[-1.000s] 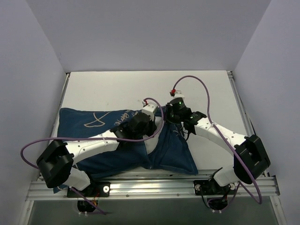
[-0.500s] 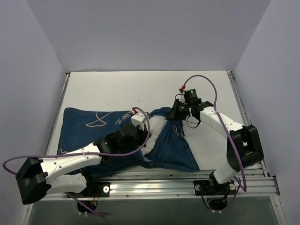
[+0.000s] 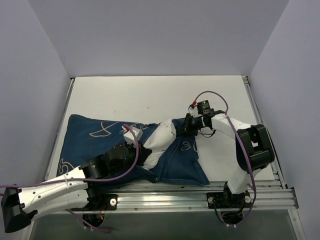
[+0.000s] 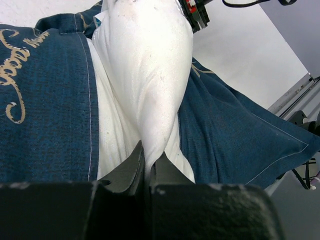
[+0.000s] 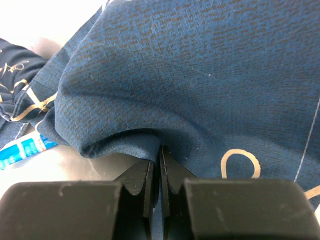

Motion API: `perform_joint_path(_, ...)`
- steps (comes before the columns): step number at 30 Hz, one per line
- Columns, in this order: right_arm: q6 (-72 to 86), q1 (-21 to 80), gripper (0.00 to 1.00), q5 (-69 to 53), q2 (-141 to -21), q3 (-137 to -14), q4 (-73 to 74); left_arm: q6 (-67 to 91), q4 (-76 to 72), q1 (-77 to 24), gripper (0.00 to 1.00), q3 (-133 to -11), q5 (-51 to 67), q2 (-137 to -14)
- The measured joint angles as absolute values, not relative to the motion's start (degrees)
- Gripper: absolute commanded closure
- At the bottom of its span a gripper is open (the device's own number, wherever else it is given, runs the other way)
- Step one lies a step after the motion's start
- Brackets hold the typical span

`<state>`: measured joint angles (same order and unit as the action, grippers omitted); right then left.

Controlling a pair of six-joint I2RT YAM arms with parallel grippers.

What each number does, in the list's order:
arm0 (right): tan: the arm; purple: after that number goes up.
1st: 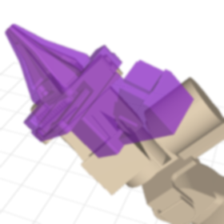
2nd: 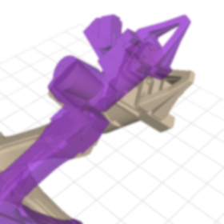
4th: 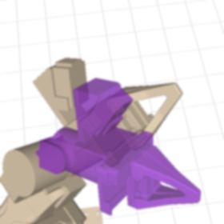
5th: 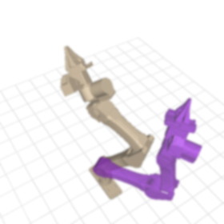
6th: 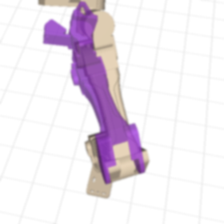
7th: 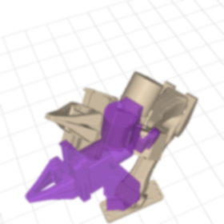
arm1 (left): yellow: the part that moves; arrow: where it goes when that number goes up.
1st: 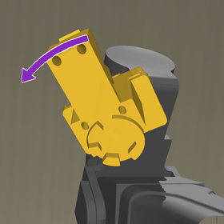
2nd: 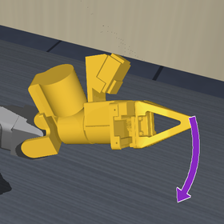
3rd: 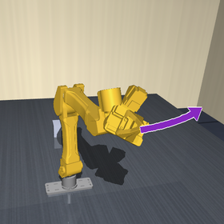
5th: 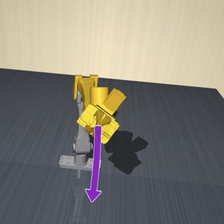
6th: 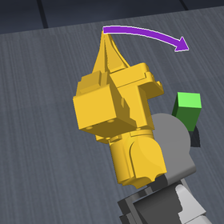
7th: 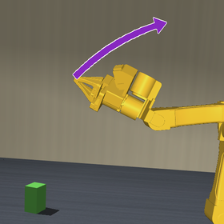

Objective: Remove the pillowcase from the pillow

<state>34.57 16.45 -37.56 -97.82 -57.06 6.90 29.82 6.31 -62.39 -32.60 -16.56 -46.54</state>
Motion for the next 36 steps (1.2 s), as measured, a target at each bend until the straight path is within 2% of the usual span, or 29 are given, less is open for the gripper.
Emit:
perform_joint_path(6,34.50,15.77,1.00,-40.97,-97.30,-54.63,4.62,28.86,5.96,-63.02,0.98,-31.42,-18.46,-43.81)
perform_joint_path(11,34.00,15.29,1.00,-40.36,-93.78,-52.69,1.74,25.74,2.17,-63.61,0.98,-31.83,-22.06,-46.78)
perform_joint_path(14,32.77,15.31,0.90,-35.57,-90.41,-52.77,1.13,23.44,-0.54,-63.33,0.98,-36.12,-24.69,-54.70)
perform_joint_path(15,32.25,15.31,0.84,-33.23,-89.10,-53.08,1.39,22.92,-0.97,-62.74,0.98,-38.44,-24.88,-58.04)
perform_joint_path(17,31.11,15.33,0.79,-28.10,-86.37,-54.39,2.35,22.48,-1.74,-60.88,0.98,-43.75,-24.60,-64.73)
perform_joint_path(23,28.47,17.30,0.50,-9.15,-76.64,-58.96,6.00,22.65,-4.84,-54.17,0.98,-55.55,-20.67,-79.15)
perform_joint_path(26,28.97,19.73,0.46,-1.50,-71.64,-58.96,8.08,22.57,-3.64,-52.29,0.98,-59.96,-20.53,-84.71)
perform_joint_path(30,31.11,26.59,0.46,5.50,-66.94,-58.17,9.89,22.63,-2.28,-51.07,0.98,-64.66,-20.51,-90.45)
perform_joint_path(36,36.25,36.91,0.46,12.91,-66.59,-56.01,11.38,23.40,-0.36,-51.03,0.98,-67.70,-20.38,-92.92)
